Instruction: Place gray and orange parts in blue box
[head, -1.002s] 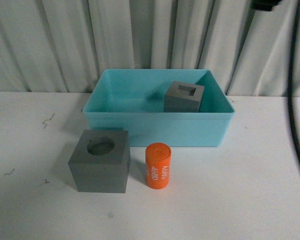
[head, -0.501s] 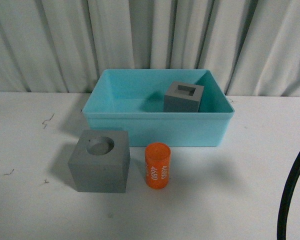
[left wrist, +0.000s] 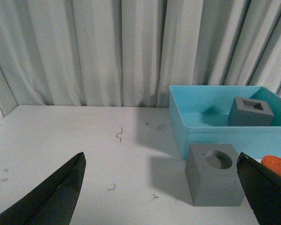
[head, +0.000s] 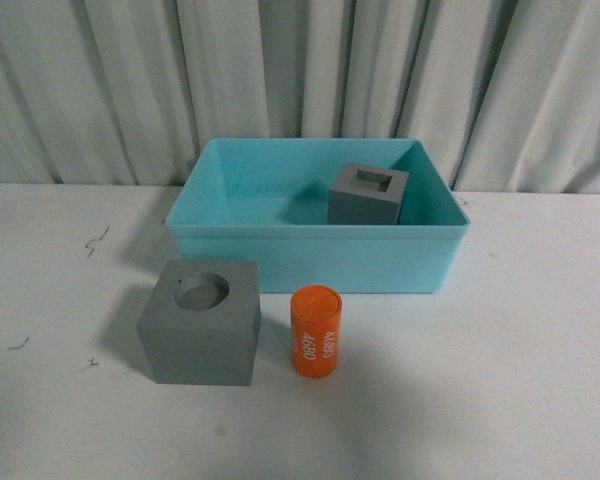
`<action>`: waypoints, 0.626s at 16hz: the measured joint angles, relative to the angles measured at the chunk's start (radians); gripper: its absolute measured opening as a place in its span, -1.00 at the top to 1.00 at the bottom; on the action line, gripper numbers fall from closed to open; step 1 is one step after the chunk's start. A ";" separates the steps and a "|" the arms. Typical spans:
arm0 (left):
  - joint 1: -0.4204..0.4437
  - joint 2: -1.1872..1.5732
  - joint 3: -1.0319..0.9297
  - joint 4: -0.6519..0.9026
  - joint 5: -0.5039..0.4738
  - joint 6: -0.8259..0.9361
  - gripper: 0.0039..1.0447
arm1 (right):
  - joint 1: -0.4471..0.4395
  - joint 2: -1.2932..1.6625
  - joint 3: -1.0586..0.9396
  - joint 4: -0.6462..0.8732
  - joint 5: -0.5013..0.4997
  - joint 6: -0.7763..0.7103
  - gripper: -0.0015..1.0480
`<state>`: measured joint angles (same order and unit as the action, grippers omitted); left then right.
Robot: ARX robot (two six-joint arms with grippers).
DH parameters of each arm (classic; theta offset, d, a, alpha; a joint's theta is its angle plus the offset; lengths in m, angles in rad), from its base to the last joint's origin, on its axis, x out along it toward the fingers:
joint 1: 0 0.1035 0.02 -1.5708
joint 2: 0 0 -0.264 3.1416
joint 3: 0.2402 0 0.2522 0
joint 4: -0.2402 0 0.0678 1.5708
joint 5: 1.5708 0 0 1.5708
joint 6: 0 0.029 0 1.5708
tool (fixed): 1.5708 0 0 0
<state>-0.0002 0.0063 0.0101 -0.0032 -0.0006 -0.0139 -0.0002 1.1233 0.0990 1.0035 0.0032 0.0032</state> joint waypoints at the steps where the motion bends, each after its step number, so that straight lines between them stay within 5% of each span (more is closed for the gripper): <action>1: 0.000 0.000 0.000 0.000 0.000 0.000 -0.88 | 0.000 -0.047 -0.012 -0.024 0.000 0.000 0.96; 10: 0.000 0.000 0.000 0.000 0.000 0.000 -0.88 | 0.000 -0.495 -0.087 -0.390 0.000 0.000 0.96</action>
<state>-0.0002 0.0063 0.0101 -0.0036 -0.0006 -0.0135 -0.0002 0.6281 0.0124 0.6132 0.0029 0.0029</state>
